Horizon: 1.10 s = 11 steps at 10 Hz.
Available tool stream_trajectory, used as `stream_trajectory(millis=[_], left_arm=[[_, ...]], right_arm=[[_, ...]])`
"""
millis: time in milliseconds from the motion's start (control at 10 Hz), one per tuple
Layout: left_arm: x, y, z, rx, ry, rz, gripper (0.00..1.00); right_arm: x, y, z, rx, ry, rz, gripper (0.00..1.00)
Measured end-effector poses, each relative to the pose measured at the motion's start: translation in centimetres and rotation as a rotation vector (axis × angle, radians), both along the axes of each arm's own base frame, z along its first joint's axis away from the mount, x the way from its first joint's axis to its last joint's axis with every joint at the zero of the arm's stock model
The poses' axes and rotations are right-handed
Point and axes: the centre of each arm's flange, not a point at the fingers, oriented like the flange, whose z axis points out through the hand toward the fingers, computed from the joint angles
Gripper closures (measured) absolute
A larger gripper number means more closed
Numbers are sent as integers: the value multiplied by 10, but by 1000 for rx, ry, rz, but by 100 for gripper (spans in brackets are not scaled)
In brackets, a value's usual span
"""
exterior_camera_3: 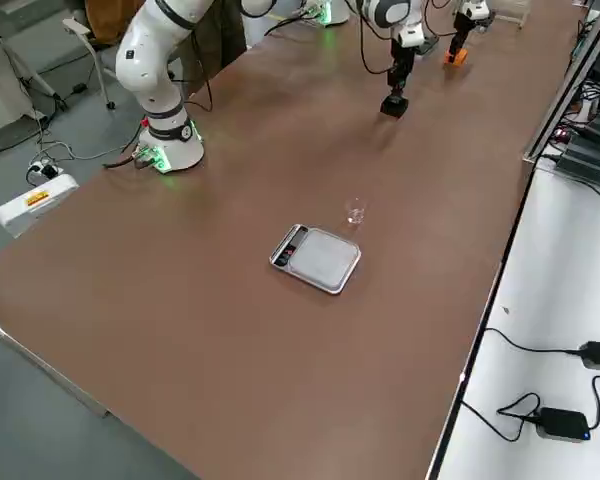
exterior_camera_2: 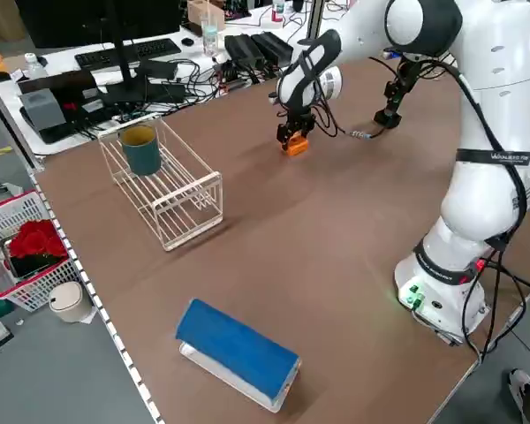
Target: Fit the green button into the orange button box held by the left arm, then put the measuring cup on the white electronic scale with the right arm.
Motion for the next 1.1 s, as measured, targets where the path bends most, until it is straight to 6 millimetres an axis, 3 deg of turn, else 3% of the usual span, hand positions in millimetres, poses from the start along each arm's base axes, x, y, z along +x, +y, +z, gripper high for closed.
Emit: stream_trajectory(millis=[200, 500, 800, 1100], left_arm=[[10, 0, 10, 3, -3, 3, 14], [42, -4, 64, 21, 9, 2, 14], [61, -14, 107, 22, 10, 4, 14], [65, -25, 123, 2, 26, 24, 14]], right_arm=[[-2, 1, -4, -3, 4, 3, 63], [-4, 2, -14, -18, 3, 6, 63], [-5, 2, -21, -27, 3, 0, 63], [-5, 4, -22, -12, -4, -10, 63]])
